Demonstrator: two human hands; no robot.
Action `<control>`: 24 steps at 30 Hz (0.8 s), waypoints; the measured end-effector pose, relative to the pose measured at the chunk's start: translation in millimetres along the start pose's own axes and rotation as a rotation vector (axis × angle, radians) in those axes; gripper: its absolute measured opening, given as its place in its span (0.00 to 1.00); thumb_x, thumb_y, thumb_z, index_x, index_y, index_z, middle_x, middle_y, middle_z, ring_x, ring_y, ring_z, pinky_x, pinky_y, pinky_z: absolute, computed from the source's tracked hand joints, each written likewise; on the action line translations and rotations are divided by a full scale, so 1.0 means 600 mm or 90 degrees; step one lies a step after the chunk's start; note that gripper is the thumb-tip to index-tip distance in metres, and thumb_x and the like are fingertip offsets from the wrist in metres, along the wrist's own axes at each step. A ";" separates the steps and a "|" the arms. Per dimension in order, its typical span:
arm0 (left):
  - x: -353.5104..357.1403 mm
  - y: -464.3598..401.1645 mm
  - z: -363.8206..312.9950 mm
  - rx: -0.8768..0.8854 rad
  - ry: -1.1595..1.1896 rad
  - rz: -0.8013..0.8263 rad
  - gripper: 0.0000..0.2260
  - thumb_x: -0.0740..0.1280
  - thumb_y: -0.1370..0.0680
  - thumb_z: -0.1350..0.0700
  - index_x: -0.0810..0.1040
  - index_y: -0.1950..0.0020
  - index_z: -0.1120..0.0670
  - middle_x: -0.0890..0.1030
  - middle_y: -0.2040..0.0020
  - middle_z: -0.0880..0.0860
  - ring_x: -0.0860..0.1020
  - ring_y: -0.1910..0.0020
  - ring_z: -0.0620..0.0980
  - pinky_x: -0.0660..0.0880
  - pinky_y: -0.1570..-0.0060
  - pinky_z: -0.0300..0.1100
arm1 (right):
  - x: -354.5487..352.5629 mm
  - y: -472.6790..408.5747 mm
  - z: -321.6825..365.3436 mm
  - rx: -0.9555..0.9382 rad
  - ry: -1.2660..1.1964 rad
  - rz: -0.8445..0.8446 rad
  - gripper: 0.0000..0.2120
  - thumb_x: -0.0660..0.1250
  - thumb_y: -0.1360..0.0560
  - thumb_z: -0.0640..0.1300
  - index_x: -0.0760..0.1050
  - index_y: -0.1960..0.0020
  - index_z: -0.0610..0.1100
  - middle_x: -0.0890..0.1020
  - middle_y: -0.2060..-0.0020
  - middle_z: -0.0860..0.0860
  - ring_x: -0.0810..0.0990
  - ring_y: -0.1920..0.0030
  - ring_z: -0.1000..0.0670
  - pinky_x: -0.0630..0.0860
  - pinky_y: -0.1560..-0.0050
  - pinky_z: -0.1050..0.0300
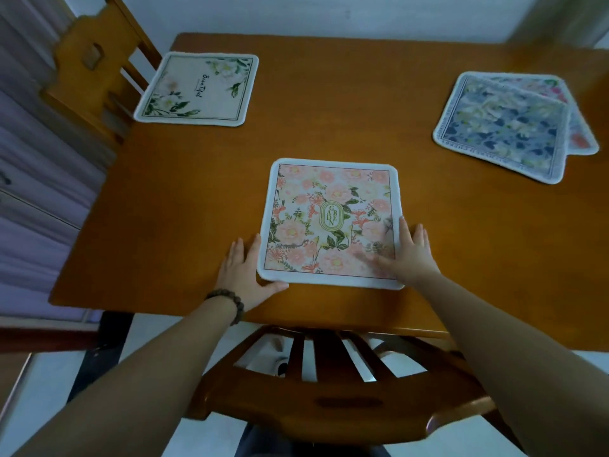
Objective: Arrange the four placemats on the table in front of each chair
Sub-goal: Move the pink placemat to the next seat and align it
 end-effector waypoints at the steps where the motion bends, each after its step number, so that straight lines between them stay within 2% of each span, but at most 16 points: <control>1: 0.002 -0.004 -0.008 -0.007 -0.007 0.011 0.56 0.64 0.40 0.23 0.37 0.24 0.42 0.43 0.22 0.57 0.43 0.24 0.55 0.46 0.28 0.56 | 0.009 0.011 -0.006 -0.004 -0.009 -0.004 0.67 0.54 0.52 0.85 0.35 0.24 0.53 0.41 0.23 0.41 0.39 0.24 0.41 0.46 0.26 0.39; 7: 0.014 -0.022 -0.058 -0.029 -0.027 0.036 0.61 0.70 0.46 0.25 0.35 0.26 0.39 0.39 0.22 0.57 0.40 0.24 0.56 0.43 0.29 0.57 | 0.040 0.047 -0.002 -0.075 -0.018 0.005 0.66 0.58 0.52 0.82 0.35 0.24 0.54 0.40 0.23 0.42 0.37 0.24 0.41 0.42 0.26 0.42; 14: 0.015 -0.007 -0.065 -0.023 -0.037 0.049 0.61 0.76 0.43 0.33 0.37 0.25 0.39 0.42 0.22 0.59 0.43 0.24 0.58 0.51 0.28 0.53 | 0.047 0.071 0.013 -0.068 -0.041 0.035 0.62 0.73 0.42 0.70 0.35 0.24 0.56 0.37 0.24 0.41 0.34 0.25 0.41 0.41 0.27 0.42; 19: 0.031 0.044 -0.049 -0.017 -0.059 0.076 0.61 0.77 0.41 0.35 0.34 0.25 0.40 0.40 0.22 0.59 0.42 0.24 0.58 0.50 0.28 0.53 | 0.068 0.123 0.005 -0.069 0.073 0.084 0.63 0.77 0.39 0.61 0.32 0.25 0.56 0.33 0.26 0.39 0.32 0.26 0.39 0.41 0.27 0.43; 24: 0.045 0.085 -0.043 -0.013 -0.083 0.075 0.59 0.78 0.39 0.39 0.35 0.25 0.42 0.42 0.22 0.59 0.44 0.24 0.58 0.52 0.28 0.53 | 0.090 0.161 -0.012 -0.076 0.164 0.103 0.62 0.75 0.37 0.63 0.29 0.25 0.54 0.32 0.26 0.39 0.32 0.26 0.37 0.42 0.27 0.43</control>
Point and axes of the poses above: each hand's wrist, its own y-axis away from the middle knuckle, its own x-axis out of the palm, z = x × y, the point moved 6 cm from there along -y, towards the middle knuckle
